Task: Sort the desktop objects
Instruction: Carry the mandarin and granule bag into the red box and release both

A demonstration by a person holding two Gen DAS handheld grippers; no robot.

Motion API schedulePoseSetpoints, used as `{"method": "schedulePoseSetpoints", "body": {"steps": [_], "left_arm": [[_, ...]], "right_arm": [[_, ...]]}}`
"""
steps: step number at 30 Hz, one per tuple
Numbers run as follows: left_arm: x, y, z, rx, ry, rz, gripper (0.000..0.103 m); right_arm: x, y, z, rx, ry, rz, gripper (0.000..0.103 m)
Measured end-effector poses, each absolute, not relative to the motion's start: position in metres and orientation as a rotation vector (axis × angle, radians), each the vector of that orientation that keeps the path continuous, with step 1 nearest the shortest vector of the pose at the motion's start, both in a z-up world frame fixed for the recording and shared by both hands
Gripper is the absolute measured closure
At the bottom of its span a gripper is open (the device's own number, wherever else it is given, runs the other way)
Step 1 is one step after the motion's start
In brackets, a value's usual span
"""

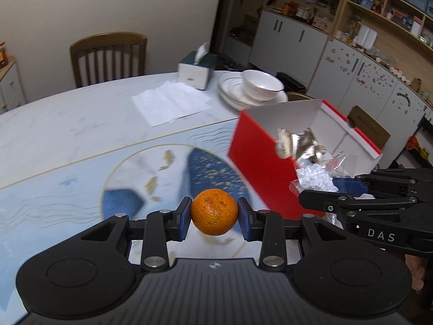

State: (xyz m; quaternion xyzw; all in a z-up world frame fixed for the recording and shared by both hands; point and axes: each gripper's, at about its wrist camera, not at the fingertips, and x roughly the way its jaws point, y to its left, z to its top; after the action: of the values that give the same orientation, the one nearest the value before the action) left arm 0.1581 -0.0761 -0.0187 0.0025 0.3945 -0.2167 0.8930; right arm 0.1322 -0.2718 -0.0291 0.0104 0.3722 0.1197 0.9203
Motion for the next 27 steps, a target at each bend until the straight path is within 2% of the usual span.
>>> {"method": "schedulePoseSetpoints", "body": {"steps": [27], "left_arm": [[0.184,-0.232,-0.012,0.081,0.799,-0.601,0.068]], "right_arm": [[0.150,-0.409,-0.021,0.054,0.732,0.164,0.073]]}}
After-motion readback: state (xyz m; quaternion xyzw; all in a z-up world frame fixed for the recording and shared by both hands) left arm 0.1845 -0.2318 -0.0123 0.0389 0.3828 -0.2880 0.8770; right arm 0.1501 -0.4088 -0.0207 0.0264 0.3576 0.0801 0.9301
